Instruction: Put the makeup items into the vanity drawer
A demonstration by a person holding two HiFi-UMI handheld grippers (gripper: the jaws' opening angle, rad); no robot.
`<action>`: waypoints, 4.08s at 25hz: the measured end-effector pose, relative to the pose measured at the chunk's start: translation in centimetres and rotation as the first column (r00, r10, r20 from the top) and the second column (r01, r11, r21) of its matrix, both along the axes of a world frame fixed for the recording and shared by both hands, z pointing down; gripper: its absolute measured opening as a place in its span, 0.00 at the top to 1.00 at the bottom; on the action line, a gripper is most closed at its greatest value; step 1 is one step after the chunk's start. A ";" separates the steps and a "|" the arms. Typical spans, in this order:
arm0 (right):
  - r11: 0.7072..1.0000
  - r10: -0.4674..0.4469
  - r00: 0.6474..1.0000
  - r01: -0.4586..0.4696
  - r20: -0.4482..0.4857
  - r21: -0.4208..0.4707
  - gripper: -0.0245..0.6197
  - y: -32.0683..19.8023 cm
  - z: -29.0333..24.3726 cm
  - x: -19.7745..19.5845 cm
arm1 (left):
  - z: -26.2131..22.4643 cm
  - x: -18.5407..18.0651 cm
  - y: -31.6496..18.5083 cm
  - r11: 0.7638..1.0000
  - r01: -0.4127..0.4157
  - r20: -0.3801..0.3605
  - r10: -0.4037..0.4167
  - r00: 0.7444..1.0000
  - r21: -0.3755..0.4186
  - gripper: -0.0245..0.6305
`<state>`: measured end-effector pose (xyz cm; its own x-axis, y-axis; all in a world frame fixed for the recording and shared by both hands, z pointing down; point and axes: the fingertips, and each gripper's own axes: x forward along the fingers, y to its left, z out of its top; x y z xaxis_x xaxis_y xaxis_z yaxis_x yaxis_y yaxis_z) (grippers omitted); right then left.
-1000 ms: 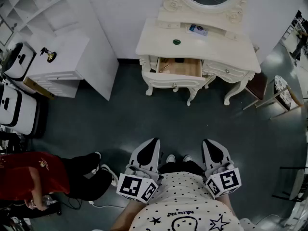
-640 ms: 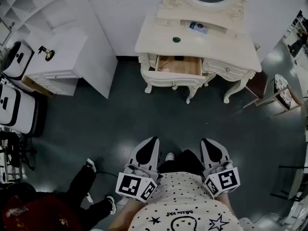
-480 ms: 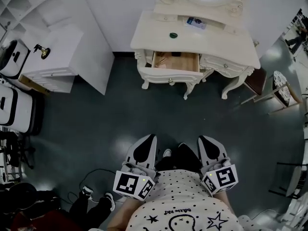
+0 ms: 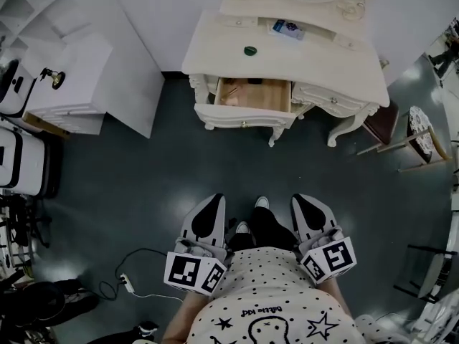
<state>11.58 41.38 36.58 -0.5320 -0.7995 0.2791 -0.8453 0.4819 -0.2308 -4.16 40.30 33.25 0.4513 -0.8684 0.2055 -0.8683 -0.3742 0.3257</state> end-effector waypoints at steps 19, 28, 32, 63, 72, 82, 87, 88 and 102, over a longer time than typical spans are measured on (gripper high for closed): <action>1.000 0.007 1.000 -0.007 -0.022 -0.008 0.95 -10.3 1.0 4.2 | 0.8 1.5 -9.7 0.997 0.079 -0.007 -0.079 0.997 0.004 0.97; 0.996 0.091 0.996 -0.091 -0.018 -0.005 0.95 -18.1 0.1 1.8 | 0.8 -1.2 -18.5 1.000 0.019 -0.010 -0.019 1.000 -0.008 0.97; 0.993 0.117 0.993 -0.117 -0.007 0.012 0.95 -21.6 -1.6 -0.2 | 0.0 -2.7 -22.3 1.000 -0.030 0.007 0.030 1.000 -0.007 0.97; 0.996 0.091 0.996 -0.091 0.009 0.012 0.95 -34.2 -1.4 -0.1 | -0.8 -2.2 -34.2 0.999 0.013 -0.009 -0.013 1.000 0.030 0.97; 1.000 0.007 1.000 -0.008 0.023 0.015 0.95 -38.0 -0.7 1.2 | -0.9 -0.6 -36.5 0.995 0.091 -0.010 -0.091 0.996 0.049 0.97; 0.999 0.030 0.999 -0.029 0.027 -0.021 0.95 -39.6 0.1 0.8 | -0.6 -0.8 -38.6 0.997 0.068 0.007 -0.068 0.998 0.028 0.97; 0.998 0.065 0.997 -0.065 0.042 -0.021 0.95 -40.6 -0.6 -0.2 | -0.9 -1.3 -40.5 1.000 0.006 0.048 -0.007 0.999 0.029 0.97; 0.998 0.068 0.997 -0.067 0.041 -0.020 0.95 -40.7 -0.7 -0.3 | -1.0 -1.4 -40.8 1.000 -0.003 0.057 0.001 0.998 0.031 0.97; 0.998 0.064 0.998 -0.064 -0.001 -0.016 0.95 -42.8 -0.8 -0.9 | -0.8 -1.9 -42.4 1.000 -0.021 0.029 0.021 0.999 0.007 0.97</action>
